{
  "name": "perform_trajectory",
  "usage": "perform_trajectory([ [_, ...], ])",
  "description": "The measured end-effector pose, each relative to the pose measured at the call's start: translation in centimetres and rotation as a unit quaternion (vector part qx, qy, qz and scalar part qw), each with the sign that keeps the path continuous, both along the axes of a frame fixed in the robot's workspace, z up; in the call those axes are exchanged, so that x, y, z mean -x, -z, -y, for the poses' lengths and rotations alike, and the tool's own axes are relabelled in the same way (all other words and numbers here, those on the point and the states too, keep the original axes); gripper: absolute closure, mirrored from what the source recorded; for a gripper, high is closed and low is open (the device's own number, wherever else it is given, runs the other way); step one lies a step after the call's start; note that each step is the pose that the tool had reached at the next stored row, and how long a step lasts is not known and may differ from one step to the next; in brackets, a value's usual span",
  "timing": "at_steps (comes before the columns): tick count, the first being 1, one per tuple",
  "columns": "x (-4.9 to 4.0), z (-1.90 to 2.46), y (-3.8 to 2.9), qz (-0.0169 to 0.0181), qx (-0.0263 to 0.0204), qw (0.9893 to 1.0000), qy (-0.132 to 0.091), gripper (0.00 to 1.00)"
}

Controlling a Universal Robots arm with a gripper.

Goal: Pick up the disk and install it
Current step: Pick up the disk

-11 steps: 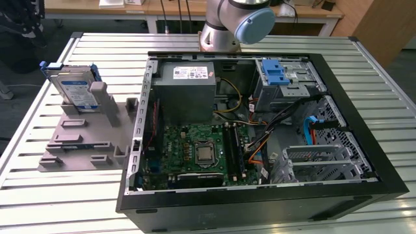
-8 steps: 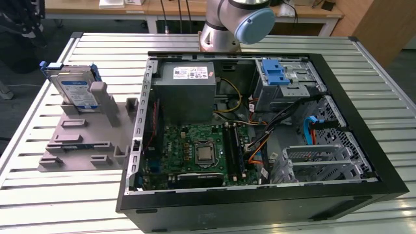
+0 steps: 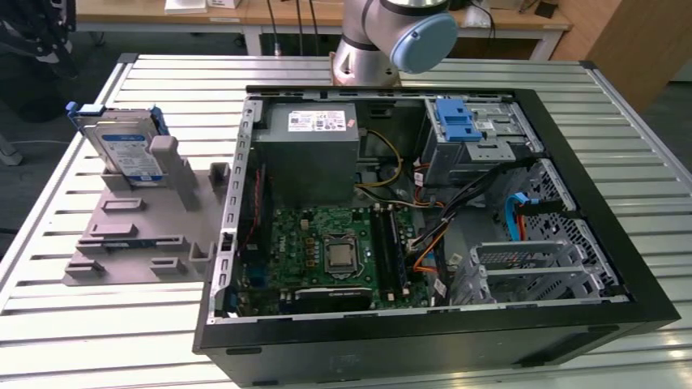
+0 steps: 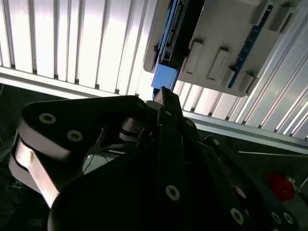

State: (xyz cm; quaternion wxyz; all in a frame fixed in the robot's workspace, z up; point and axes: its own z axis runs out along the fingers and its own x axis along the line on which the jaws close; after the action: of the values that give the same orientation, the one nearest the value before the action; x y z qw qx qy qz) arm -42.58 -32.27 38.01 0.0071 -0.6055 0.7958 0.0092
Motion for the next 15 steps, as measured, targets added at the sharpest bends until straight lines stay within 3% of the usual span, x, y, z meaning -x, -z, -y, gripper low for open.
perform_trajectory([
  [4,0.02,0.01,0.00,0.0000,0.0000,0.9996,-0.030,0.89],
  [9,0.04,0.01,0.02,0.0000,0.0000,0.9977,-0.068,0.89],
  [15,0.04,0.01,0.03,0.0000,0.0000,0.9976,-0.069,0.89],
])
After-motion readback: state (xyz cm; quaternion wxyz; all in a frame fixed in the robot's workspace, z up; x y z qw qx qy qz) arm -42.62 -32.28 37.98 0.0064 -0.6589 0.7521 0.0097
